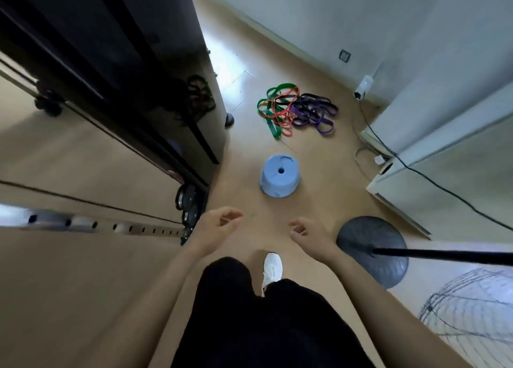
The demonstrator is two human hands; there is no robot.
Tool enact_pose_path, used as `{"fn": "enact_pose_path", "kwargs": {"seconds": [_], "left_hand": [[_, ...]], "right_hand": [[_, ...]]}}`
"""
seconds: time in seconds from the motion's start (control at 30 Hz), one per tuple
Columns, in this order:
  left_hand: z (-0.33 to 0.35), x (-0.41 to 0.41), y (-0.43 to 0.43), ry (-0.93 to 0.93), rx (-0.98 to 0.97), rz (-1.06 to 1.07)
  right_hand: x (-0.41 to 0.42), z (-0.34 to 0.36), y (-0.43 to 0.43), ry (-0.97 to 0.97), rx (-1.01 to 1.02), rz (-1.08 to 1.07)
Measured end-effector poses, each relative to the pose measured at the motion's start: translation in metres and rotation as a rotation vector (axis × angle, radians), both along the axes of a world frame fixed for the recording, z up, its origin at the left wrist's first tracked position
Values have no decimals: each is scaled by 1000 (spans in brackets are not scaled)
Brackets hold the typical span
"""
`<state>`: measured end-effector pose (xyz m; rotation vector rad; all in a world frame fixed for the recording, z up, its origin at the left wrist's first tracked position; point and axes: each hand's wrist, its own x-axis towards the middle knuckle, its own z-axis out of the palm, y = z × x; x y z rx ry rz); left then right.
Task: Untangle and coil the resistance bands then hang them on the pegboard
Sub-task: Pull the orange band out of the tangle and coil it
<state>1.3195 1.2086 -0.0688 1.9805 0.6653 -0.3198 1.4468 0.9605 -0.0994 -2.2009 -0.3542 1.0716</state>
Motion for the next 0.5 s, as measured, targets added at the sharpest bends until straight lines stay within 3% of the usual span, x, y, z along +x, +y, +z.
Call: {"fn": "enact_pose_path", "kwargs": {"seconds": [0.27, 0.5], "left_hand": [[-28, 110, 48, 25, -146, 41], [-47, 243, 121, 39, -177, -157]], "right_hand": [[138, 9, 63, -67, -28, -52], [230, 8, 128, -32, -95, -104]]}}
